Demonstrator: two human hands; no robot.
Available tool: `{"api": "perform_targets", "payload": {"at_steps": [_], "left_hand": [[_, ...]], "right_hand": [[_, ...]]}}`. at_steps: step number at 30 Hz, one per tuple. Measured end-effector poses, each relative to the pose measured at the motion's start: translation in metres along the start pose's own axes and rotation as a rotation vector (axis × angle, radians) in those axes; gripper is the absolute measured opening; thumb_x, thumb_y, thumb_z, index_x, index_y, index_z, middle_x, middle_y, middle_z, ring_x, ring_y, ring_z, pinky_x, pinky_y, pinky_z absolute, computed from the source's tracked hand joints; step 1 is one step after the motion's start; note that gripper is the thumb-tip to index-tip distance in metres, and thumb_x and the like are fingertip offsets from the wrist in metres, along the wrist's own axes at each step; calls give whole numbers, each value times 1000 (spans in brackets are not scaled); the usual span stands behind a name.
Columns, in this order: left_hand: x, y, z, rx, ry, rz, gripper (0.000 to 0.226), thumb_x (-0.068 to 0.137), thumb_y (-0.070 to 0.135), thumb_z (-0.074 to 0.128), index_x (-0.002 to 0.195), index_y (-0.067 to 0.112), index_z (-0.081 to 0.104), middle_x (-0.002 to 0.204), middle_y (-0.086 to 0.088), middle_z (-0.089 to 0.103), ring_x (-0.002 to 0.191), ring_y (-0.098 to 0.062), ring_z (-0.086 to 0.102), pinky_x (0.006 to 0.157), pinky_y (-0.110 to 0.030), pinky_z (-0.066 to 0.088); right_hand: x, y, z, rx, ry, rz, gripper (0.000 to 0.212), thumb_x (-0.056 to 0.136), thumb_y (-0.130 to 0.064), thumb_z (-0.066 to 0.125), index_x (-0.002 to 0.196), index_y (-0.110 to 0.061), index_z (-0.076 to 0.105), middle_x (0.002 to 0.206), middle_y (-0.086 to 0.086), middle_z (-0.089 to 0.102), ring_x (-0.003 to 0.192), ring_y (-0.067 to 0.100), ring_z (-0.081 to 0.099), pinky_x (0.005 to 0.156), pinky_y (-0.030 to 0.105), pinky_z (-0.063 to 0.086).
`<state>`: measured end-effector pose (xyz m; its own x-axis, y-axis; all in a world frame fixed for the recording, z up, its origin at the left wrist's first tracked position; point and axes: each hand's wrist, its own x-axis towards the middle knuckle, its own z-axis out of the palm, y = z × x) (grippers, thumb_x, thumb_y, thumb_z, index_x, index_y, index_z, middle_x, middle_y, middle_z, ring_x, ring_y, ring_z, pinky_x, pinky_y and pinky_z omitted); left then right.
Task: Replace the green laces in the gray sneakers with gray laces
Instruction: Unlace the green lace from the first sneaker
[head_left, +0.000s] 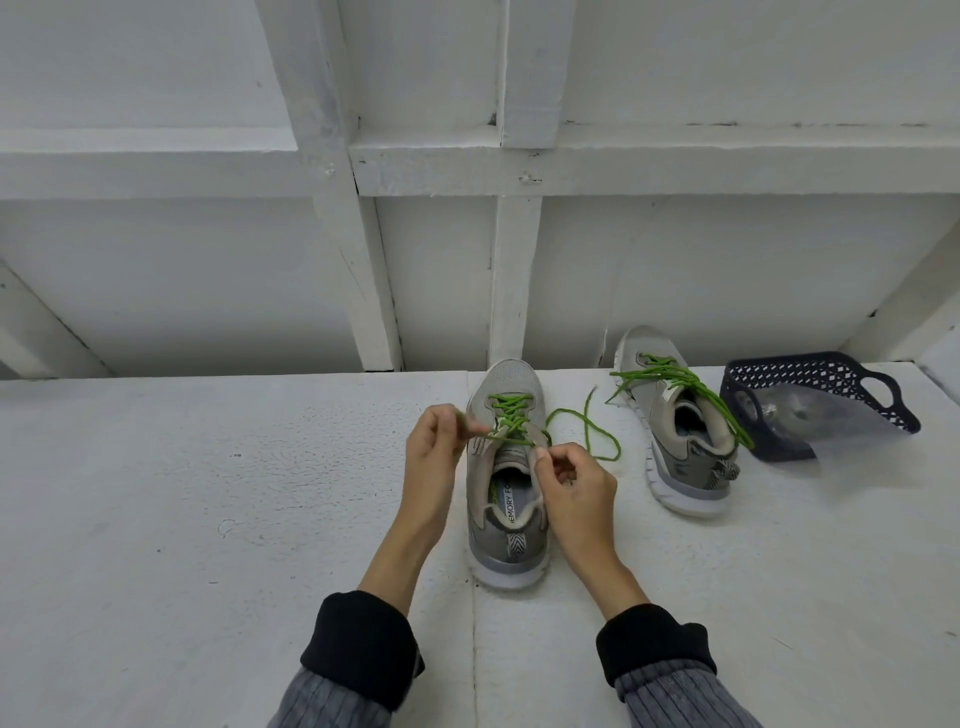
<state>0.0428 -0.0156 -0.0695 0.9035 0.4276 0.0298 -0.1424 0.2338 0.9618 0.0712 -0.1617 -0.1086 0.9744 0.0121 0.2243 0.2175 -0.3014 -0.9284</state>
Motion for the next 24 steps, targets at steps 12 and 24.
{"api": "perform_targets", "payload": {"at_steps": [12,24], "left_hand": [[3,-6,-4,1084,-239,332,12,90,36,68,100,29,72,79,15,38,72,-1,45,61,-16,34],[5,5,-20,-246,256,-158,19,103,6,40,85,13,43,70,0,44,55,-9,43,56,-23,49]], "right_hand": [[1,5,1,-24,-5,-4,14,90,-18,65,77,-14,63,68,-1,60,62,6,52,57,11,40],[-1,-1,0,0,-2,-8,17,90,-14,65,74,-12,62,65,-2,57,60,3,50,56,9,39]]}}
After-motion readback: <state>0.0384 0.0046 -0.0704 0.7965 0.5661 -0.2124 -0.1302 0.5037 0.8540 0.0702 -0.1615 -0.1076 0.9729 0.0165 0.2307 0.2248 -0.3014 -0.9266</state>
